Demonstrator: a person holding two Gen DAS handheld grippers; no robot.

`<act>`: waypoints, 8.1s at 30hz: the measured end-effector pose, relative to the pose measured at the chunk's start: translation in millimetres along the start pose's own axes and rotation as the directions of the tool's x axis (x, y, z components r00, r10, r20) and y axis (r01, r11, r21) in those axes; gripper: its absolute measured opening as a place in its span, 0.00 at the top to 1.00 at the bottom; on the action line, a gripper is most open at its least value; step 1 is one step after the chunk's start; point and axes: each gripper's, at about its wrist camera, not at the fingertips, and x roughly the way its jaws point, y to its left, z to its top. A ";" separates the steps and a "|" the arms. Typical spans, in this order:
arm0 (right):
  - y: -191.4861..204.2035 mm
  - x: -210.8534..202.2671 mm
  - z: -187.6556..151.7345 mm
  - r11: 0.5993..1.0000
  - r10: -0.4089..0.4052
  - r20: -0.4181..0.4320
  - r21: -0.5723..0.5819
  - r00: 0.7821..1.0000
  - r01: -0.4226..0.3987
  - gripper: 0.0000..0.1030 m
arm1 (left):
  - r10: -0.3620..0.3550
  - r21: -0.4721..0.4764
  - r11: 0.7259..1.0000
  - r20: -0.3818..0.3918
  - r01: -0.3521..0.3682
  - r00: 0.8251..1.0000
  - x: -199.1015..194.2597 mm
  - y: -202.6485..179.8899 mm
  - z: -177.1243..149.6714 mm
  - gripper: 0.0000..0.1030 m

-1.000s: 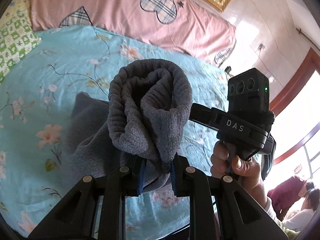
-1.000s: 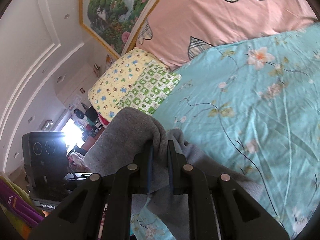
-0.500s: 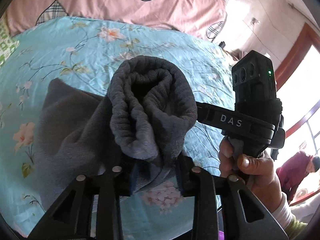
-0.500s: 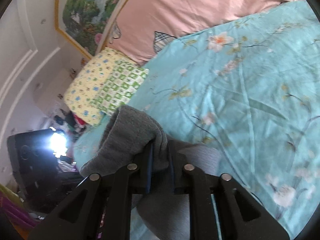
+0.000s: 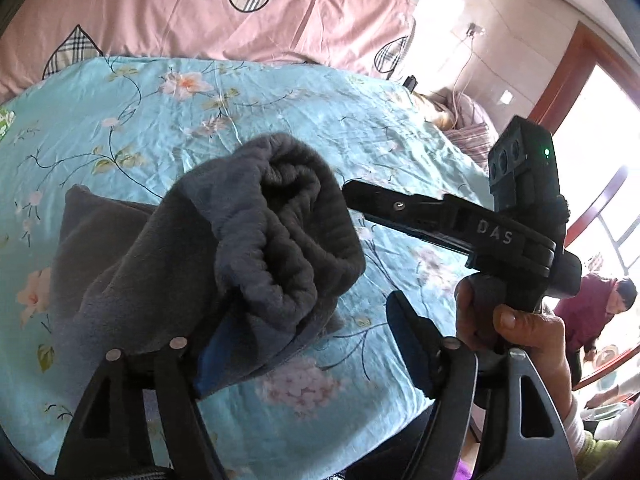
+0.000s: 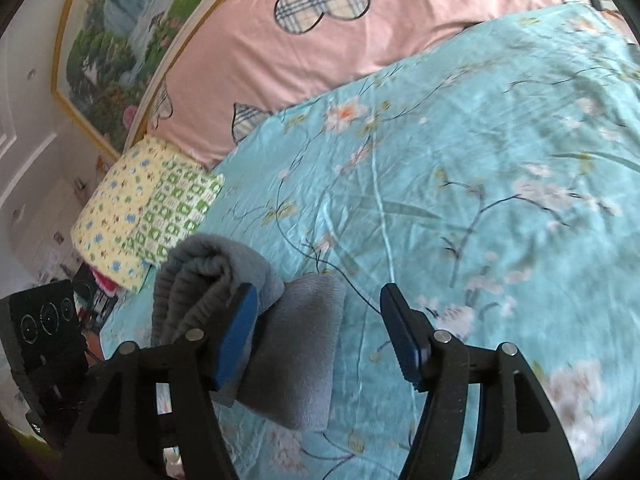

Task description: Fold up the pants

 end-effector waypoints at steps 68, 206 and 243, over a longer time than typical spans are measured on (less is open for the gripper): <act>49.8 21.9 -43.9 0.985 -0.155 -0.091 -0.096 0.984 0.146 0.11 | 0.127 -0.288 0.951 0.024 -0.115 0.992 -25.7 147.6 -10.9 0.25; 144.9 300.3 51.0 0.920 0.173 -0.399 -0.261 0.900 -0.293 0.09 | 0.552 -0.622 0.662 0.029 -0.417 0.833 -88.6 322.0 -15.8 0.19; 186.7 201.3 5.0 0.772 0.023 -0.262 -0.609 0.965 -0.184 0.04 | 0.615 -0.482 0.696 0.019 -0.532 0.788 -105.9 235.0 -42.6 0.19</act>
